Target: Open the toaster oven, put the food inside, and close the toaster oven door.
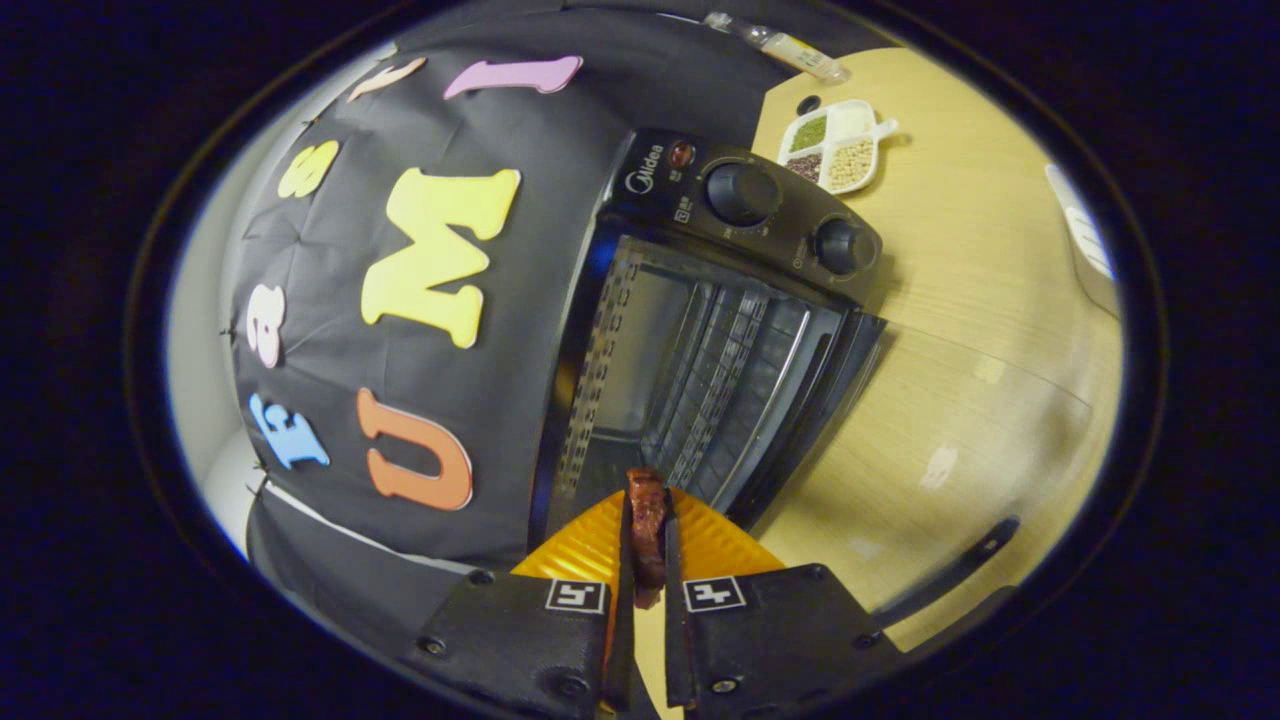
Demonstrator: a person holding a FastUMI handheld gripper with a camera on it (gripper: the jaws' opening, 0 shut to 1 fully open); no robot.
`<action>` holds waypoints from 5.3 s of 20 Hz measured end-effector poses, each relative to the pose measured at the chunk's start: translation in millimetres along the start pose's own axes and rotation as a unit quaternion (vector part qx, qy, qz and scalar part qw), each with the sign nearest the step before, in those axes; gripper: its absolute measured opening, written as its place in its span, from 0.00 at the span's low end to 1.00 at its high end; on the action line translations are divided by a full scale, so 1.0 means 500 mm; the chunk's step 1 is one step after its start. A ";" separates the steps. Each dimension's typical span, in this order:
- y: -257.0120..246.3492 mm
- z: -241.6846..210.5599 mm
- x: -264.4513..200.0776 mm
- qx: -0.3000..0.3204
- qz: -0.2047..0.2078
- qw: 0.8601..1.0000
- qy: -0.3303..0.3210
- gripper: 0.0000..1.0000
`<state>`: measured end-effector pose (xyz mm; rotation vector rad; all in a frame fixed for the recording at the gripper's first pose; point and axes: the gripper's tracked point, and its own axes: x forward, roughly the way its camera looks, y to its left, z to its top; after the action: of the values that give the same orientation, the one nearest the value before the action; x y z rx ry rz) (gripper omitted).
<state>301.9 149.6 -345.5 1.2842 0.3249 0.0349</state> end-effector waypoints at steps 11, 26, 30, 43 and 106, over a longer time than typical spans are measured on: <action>-0.060 0.020 0.142 -0.015 -0.055 0.997 -0.059 0.17; -0.059 0.000 0.076 -0.296 -0.142 0.945 0.015 1.00; -0.034 0.021 -0.024 -0.360 -0.142 0.922 0.008 1.00; -0.100 -0.027 -0.407 -0.551 -0.173 0.814 0.052 1.00; -0.042 0.059 -0.233 -0.559 -0.164 0.809 0.070 1.00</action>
<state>194.9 91.9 -332.5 0.0318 0.5384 0.0188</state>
